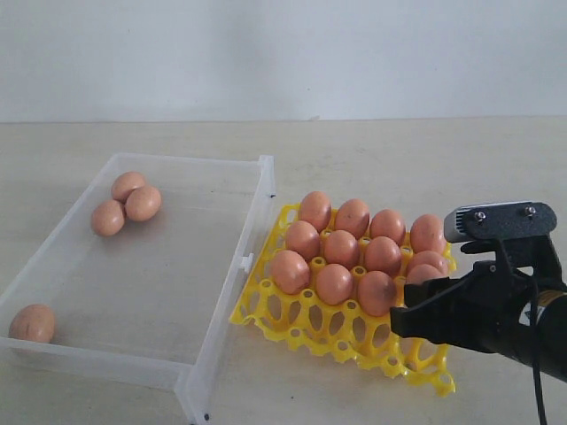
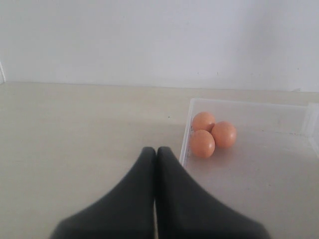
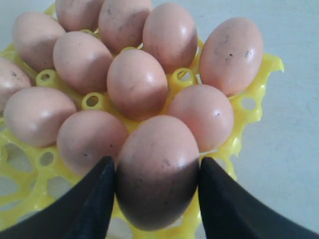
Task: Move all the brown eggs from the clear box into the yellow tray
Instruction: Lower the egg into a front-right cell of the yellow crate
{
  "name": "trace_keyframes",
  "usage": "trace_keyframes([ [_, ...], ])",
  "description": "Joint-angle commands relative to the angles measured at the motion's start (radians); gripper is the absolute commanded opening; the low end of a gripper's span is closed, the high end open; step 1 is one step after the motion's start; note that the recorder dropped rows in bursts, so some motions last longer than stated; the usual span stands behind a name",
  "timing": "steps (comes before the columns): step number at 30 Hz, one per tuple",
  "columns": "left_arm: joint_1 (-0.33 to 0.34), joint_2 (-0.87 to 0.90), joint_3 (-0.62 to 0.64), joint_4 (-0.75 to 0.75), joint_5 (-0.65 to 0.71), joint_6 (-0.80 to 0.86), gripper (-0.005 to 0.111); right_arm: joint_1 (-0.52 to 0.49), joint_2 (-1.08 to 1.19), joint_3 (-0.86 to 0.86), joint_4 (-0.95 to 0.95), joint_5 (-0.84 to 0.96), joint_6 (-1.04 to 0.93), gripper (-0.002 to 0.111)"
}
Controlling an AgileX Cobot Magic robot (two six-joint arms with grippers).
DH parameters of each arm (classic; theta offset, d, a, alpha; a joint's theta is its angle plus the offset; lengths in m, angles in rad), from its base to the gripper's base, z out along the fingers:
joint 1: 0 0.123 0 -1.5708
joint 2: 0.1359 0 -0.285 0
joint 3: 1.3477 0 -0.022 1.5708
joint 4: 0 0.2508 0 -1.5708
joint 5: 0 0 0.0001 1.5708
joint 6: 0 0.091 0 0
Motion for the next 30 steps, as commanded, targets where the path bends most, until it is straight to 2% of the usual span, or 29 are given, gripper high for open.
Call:
trace_keyframes([
  [1, 0.001, 0.003, -0.004, -0.005, 0.0, 0.001, -0.004, -0.002, 0.019, -0.004, -0.014, -0.001, 0.007, 0.0],
  [26, 0.001, 0.003, -0.004, -0.005, 0.0, 0.001, -0.004, -0.002, 0.044, -0.004, -0.038, -0.036, 0.06, 0.001],
  [28, 0.001, 0.003, -0.004, -0.005, 0.0, 0.001, -0.004, -0.002, 0.044, -0.004, -0.04, -0.036, 0.065, 0.009],
  [30, 0.001, 0.003, -0.004, -0.005, 0.0, 0.001, -0.004, -0.002, 0.044, -0.004, -0.04, -0.036, 0.068, 0.023],
])
